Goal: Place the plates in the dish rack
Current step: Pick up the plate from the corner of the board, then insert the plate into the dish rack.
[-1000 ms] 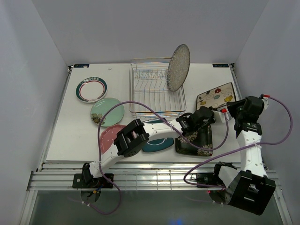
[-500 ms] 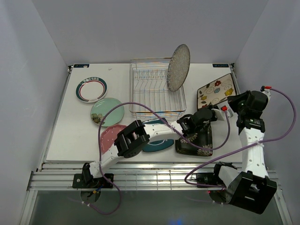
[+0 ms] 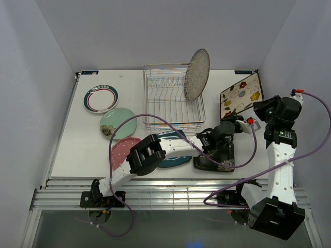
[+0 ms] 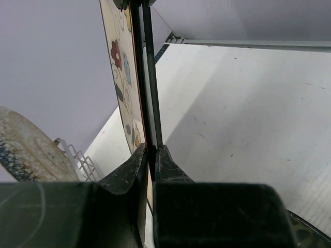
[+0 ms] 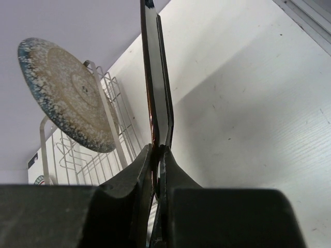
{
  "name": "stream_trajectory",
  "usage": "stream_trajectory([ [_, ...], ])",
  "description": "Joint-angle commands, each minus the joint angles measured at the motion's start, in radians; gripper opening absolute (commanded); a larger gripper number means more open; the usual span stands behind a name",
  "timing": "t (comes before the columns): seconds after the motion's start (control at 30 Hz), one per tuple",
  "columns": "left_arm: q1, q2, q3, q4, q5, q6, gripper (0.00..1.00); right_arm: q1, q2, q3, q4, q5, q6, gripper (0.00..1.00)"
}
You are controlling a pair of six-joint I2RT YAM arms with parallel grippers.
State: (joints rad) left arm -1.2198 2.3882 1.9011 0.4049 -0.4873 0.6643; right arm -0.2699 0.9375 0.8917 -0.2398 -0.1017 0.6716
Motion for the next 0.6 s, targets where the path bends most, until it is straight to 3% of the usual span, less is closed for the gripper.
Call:
stream_trajectory([
  [0.0, -0.001, -0.041, 0.026, 0.012, -0.053, 0.107, 0.00, 0.012, -0.060, 0.151, 0.191, -0.193, -0.013, 0.08],
  [0.57, -0.027, -0.090, 0.016, 0.228, -0.128, 0.303, 0.00, 0.012, -0.111, 0.260, 0.146, -0.288, -0.032, 0.08],
])
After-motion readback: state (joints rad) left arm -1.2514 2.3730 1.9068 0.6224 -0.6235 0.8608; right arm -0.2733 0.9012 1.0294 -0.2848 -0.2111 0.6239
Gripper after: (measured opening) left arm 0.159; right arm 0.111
